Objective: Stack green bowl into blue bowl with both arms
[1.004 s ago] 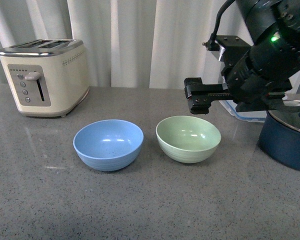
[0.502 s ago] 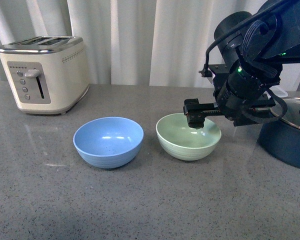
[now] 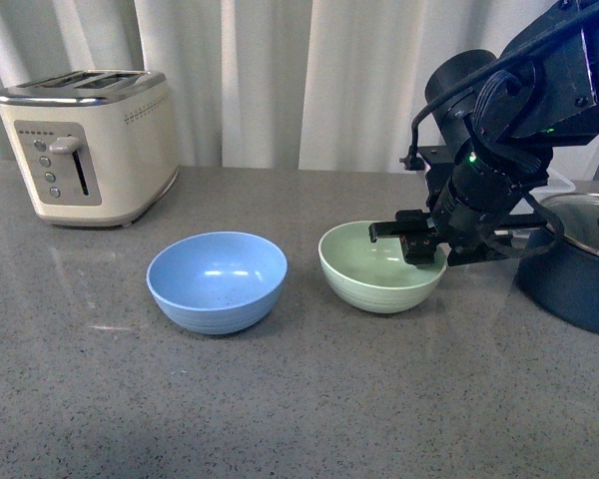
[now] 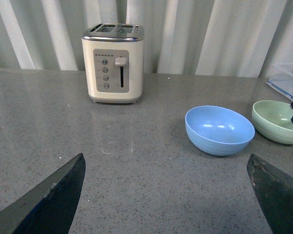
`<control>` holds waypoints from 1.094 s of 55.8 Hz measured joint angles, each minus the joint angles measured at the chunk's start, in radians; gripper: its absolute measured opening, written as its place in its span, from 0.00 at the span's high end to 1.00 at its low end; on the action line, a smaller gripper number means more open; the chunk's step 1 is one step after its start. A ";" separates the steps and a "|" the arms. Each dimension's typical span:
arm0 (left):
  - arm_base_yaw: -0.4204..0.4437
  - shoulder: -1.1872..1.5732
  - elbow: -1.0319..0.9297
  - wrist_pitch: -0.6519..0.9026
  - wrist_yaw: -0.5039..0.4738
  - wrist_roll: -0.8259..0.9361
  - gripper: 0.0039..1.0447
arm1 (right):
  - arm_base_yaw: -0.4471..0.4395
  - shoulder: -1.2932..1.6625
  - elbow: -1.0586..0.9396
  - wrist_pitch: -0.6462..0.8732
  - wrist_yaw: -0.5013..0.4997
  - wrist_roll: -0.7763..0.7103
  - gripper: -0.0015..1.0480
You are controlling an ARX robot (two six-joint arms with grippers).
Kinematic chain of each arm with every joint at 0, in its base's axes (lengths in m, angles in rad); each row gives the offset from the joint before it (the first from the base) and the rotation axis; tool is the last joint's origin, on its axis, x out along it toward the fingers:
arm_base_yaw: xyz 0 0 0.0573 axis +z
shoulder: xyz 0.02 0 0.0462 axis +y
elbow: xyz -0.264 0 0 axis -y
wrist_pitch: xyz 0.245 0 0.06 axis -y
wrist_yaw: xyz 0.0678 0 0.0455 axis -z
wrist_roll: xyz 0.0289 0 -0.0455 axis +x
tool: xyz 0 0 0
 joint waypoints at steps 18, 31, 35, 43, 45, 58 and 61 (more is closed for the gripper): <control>0.000 0.000 0.000 0.000 0.000 0.000 0.06 | -0.015 -0.038 0.008 0.032 -0.021 -0.005 0.99; 0.000 0.000 0.000 0.000 0.000 0.000 0.06 | -0.006 -0.145 -0.030 0.077 -0.081 -0.008 0.99; 0.000 0.000 0.000 0.000 0.000 0.000 0.06 | 0.007 -0.186 -0.030 0.094 -0.105 -0.006 0.99; 0.000 0.000 0.000 0.000 0.000 0.000 0.06 | 0.060 -0.252 -0.030 0.134 -0.162 0.006 0.99; 0.000 0.000 0.000 0.000 0.000 0.000 0.06 | 0.084 -0.260 -0.030 0.148 -0.174 0.006 0.99; 0.000 0.000 0.000 0.000 0.000 0.000 0.06 | 0.190 -0.228 -0.033 0.190 -0.196 0.003 0.99; 0.000 0.000 0.000 0.000 0.000 0.000 0.06 | 0.204 -0.214 -0.031 0.186 -0.199 0.003 0.99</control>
